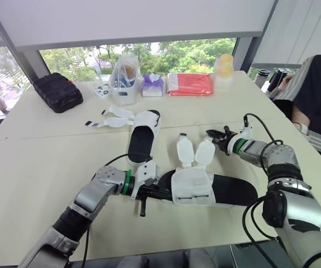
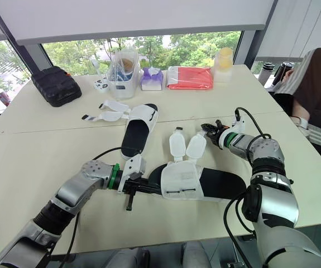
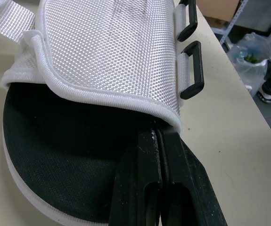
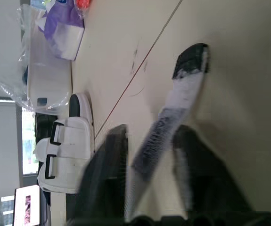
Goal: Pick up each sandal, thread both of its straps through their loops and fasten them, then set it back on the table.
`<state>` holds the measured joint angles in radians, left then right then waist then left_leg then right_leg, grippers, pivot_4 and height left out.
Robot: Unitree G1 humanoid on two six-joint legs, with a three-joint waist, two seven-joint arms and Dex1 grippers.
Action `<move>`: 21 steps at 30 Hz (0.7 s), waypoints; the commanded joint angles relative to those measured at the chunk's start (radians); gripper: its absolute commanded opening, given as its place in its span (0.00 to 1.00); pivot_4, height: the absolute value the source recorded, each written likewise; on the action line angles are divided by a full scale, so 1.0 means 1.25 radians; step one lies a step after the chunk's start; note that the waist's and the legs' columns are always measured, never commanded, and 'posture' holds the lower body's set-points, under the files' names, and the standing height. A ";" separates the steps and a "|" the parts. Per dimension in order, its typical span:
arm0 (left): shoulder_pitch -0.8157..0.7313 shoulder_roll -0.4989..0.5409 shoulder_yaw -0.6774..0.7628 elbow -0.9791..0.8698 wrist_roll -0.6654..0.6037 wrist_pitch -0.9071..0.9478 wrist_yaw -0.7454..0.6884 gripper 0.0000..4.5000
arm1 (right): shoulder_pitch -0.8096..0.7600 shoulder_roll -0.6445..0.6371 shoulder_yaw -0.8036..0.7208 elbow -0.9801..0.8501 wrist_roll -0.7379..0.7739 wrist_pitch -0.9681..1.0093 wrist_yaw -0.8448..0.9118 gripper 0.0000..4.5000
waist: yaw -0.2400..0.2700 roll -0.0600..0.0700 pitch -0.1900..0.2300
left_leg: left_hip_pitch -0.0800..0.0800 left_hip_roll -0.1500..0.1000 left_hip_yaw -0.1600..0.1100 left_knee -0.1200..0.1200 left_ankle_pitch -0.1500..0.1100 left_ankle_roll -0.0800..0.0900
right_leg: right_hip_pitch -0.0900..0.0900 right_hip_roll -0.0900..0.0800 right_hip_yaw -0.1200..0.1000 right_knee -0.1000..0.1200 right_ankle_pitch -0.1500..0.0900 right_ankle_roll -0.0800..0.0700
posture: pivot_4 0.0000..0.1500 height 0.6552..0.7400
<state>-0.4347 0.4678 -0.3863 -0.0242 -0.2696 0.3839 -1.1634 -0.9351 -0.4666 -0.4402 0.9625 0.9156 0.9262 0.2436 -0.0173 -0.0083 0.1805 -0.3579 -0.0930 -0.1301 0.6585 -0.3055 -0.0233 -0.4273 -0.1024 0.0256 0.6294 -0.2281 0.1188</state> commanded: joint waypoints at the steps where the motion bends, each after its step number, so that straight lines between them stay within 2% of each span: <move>1: 0.010 0.006 0.007 -0.015 0.010 0.002 0.014 0.00 | -0.032 -0.014 -0.012 0.001 -0.035 -0.008 0.049 0.01 | 0.000 0.000 0.000 | 0.000 0.000 0.000 0.000 0.000 0.000 | 0.000 0.000 0.000 0.000 0.000 0.000 | 1.00 1.00; 6: 0.016 0.009 0.007 -0.019 0.008 0.001 0.014 0.00 | -0.013 -0.024 0.052 -0.099 -0.109 -0.042 0.180 0.01 | 0.000 0.000 0.000 | 0.000 0.000 0.000 0.000 0.000 0.000 | 0.000 0.000 0.000 0.000 0.000 0.000 | 1.00 1.00; 9: 0.014 0.009 0.004 -0.014 0.010 -0.003 0.011 0.00 | 0.066 -0.033 0.139 -0.384 -0.168 -0.176 0.317 0.01 | 0.001 0.001 0.000 | 0.000 0.000 0.000 0.000 0.000 0.000 | 0.000 0.000 0.000 0.000 0.000 0.000 | 1.00 1.00; 11: 0.013 0.010 0.003 -0.012 0.011 -0.006 0.008 0.00 | 0.140 -0.041 0.193 -0.561 -0.226 -0.294 0.377 0.01 | 0.000 0.001 0.000 | -0.002 0.000 0.000 0.000 0.000 0.000 | -0.001 0.000 0.000 0.000 0.000 0.000 | 1.00 1.00; 15: 0.014 0.015 0.004 -0.009 0.011 -0.009 0.002 0.00 | 0.285 -0.076 0.288 -0.810 -0.377 -0.572 0.482 0.01 | 0.002 0.001 0.000 | -0.001 0.000 -0.001 0.000 0.000 0.000 | -0.001 0.000 -0.001 0.000 0.000 0.000 | 1.00 1.00; 19: 0.012 0.018 0.003 -0.005 0.012 -0.011 -0.004 0.00 | 0.400 -0.126 0.339 -0.909 -0.504 -0.842 0.571 0.01 | 0.002 0.001 0.000 | -0.001 0.000 -0.001 0.002 0.000 -0.001 | 0.000 0.000 -0.001 0.000 0.001 0.001 | 1.00 1.00; 21: 0.013 0.017 0.001 -0.006 0.011 -0.010 -0.006 0.00 | 0.457 -0.165 0.359 -0.910 -0.560 -1.060 0.645 0.01 | 0.003 0.001 0.000 | -0.001 0.000 -0.001 0.002 0.000 -0.001 | 0.000 0.000 -0.001 0.000 0.001 0.001 | 1.00 1.00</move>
<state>-0.4265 0.4775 -0.3843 -0.0329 -0.2649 0.3757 -1.1622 -0.3853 -0.6428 0.0039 -0.1418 0.2710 -0.1825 0.9798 -0.0138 -0.0073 0.1808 -0.3583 -0.0929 -0.1307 0.6613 -0.3057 -0.0239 -0.4266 -0.1019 0.0247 0.6291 -0.2272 0.1202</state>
